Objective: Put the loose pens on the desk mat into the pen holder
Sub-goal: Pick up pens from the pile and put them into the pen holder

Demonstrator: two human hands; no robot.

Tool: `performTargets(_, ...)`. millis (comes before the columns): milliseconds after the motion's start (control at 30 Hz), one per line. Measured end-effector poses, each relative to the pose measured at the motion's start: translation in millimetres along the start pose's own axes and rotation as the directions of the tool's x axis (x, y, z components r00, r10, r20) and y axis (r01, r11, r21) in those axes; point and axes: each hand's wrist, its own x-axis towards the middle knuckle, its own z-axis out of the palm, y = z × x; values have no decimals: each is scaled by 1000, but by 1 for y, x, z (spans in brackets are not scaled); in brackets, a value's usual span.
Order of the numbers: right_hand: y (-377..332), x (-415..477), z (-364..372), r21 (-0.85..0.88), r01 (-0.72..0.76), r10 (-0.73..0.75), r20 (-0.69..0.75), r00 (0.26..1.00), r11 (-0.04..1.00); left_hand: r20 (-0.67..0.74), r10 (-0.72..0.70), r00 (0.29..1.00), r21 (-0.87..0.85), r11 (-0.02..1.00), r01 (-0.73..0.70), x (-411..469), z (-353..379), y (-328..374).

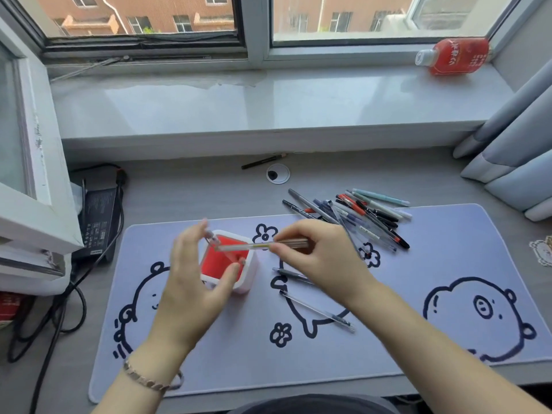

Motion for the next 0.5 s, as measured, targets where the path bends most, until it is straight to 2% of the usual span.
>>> performTargets(67,5,11,20,-166,-7,15,48,999,986,52,-248,967,81,966,244,8,-1,-7)
performTargets(133,13,17,40,-290,-53,94,128,987,955,163,-350,923,137,934,330,11,7,-18)
performTargets(233,23,12,53,-211,-100,142,196,970,972,217,-317,923,169,944,284,11,19,-30)
performTargets(333,41,-2,52,-207,-116,168,256,952,971,131,-366,921,97,930,356,9,22,-30)
performTargets(400,50,-11,50,-224,-130,192,284,940,966,121,-362,924,64,932,357,7,24,-25)
performTargets(500,52,-22,47,-89,-154,168,192,967,984,131,-302,944,-20,952,307,2,30,-3)
